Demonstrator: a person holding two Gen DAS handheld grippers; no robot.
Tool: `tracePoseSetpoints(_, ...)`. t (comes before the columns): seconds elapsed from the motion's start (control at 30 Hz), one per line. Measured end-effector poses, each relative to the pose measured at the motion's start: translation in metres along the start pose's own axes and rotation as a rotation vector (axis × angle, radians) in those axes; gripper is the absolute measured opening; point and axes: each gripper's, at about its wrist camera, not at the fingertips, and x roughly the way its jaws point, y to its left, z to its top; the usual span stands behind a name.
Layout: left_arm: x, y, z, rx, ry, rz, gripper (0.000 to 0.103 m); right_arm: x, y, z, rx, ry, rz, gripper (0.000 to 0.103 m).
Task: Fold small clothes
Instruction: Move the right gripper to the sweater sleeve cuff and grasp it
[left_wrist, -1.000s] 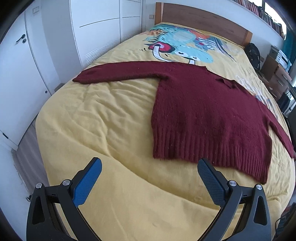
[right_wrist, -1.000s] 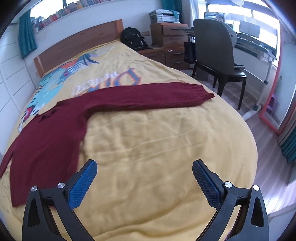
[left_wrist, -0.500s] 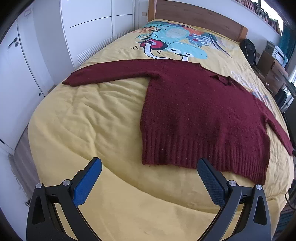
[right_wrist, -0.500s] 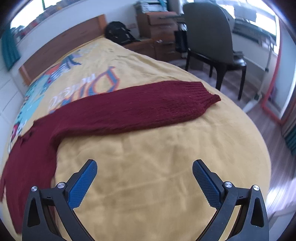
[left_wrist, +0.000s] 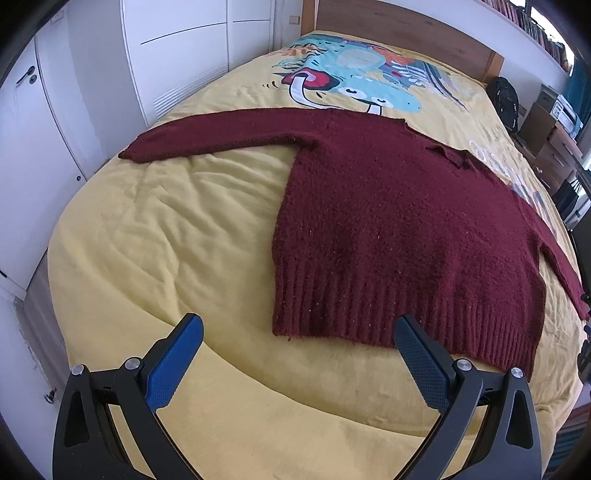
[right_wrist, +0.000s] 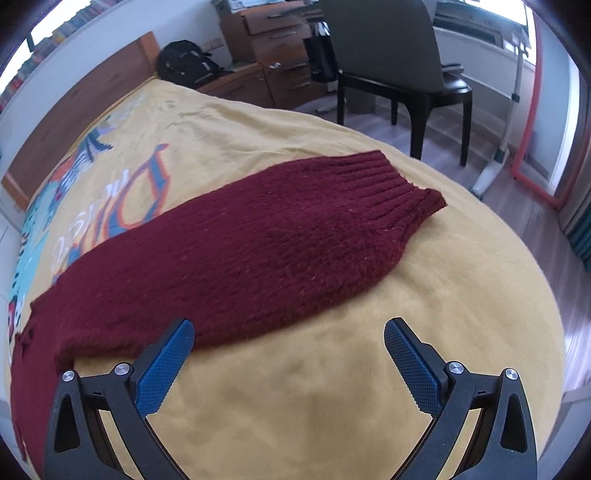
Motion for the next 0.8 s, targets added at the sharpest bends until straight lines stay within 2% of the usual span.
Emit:
tracePoseSetpoints(0.23,0.012,-0.002,0.0,0.003,0.029,0.012,0.102,0.027,-0.011,0.012,0.084,0.023,0.035,0.103)
tracePoseSetpoints(0.43,0.021,-0.004,0.001,0.003,0.048,0.022,0.102,0.038,-0.017,0.027,0.139,-0.002,0.047,0.102)
tracePoseSetpoints(0.53,0.026,-0.005,0.001,0.007,0.059,0.026,0.102,0.041,-0.019,0.034,0.16,-0.016,0.051,0.091)
tracePoseSetpoints(0.63,0.03,-0.007,-0.001,0.01,0.069,0.026,0.102,0.043,-0.025,0.041,0.201,-0.029,0.069,0.074)
tracePoseSetpoints(0.7,0.032,-0.008,-0.001,0.014,0.075,0.027,0.102,0.045,-0.027,0.045,0.21,-0.03,0.074,0.057)
tracePoseSetpoints(0.73,0.033,-0.009,-0.001,0.016,0.077,0.027,0.102,0.046,-0.027,0.047,0.215,-0.028,0.08,0.054)
tracePoseSetpoints(0.8,0.035,-0.01,-0.001,0.016,0.082,0.025,0.102,0.048,-0.028,0.051,0.224,-0.025,0.104,0.034)
